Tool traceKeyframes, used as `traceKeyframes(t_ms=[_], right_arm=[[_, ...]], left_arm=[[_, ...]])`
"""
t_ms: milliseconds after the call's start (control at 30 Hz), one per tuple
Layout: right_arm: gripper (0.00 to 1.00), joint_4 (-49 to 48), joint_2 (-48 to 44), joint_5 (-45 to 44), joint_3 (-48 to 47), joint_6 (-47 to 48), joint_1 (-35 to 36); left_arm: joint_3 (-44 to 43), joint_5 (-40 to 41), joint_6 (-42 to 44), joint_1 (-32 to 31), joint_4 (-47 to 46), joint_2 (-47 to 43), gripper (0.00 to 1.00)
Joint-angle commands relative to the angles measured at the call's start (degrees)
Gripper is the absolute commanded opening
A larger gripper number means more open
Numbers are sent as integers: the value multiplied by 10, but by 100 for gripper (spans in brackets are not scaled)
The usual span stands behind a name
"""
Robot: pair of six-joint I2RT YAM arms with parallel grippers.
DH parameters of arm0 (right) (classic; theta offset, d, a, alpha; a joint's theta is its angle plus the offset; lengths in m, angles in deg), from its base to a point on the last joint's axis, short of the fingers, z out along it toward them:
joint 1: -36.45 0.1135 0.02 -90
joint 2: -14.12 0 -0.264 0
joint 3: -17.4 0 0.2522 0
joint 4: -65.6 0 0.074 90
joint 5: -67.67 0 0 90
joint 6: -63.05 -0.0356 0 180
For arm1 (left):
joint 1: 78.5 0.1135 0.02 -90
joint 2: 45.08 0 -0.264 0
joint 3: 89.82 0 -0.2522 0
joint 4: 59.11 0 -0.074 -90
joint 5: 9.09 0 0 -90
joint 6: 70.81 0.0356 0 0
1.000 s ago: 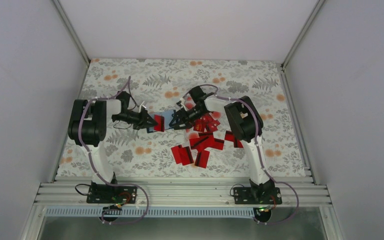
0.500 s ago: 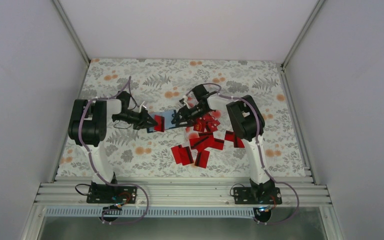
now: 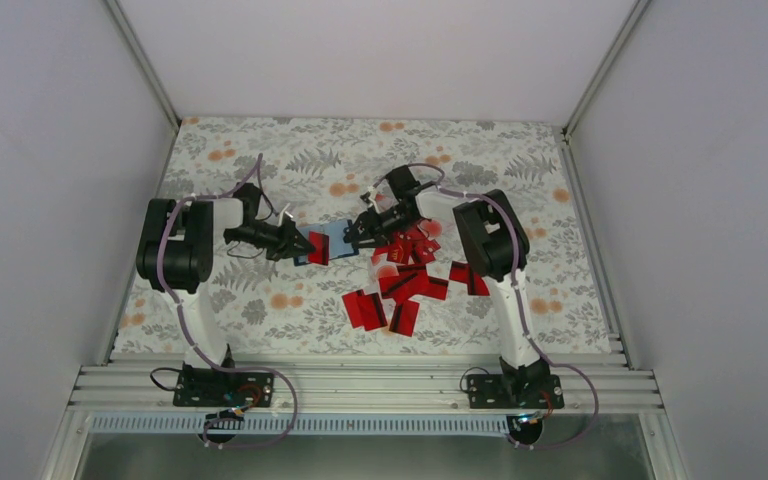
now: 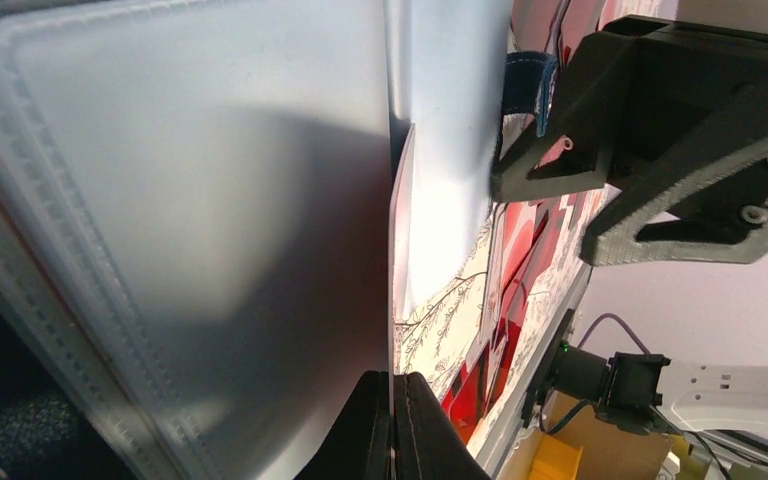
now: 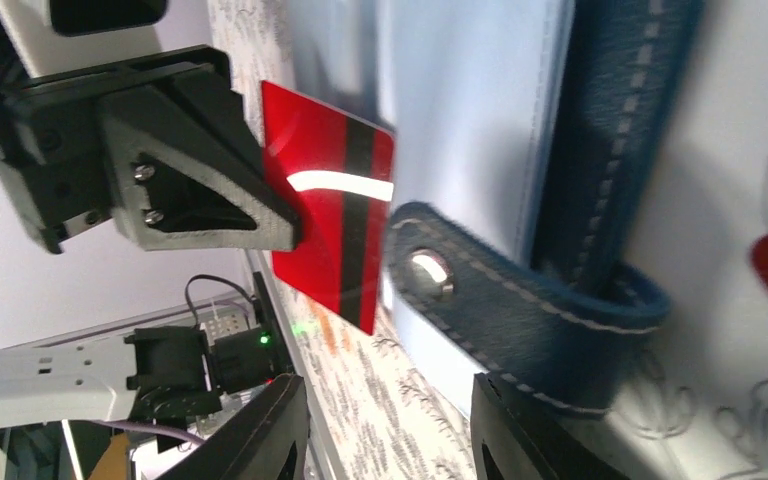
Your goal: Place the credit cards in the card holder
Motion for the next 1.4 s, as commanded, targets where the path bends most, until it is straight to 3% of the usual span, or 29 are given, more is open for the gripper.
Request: traceKeyframes(t_ms=[0,333,1367], right_arm=[[42,-14,20,-29,9,3,-2],[41,-1,25,-77,45,18,-2],[41,33,38,-72,42,59,-2]], left_arm=[[-2,14,12,-2,13,-14,2],[-6,29,15,-2,31,-18,2],[-38,-19,-20,-7,-37,30,2]])
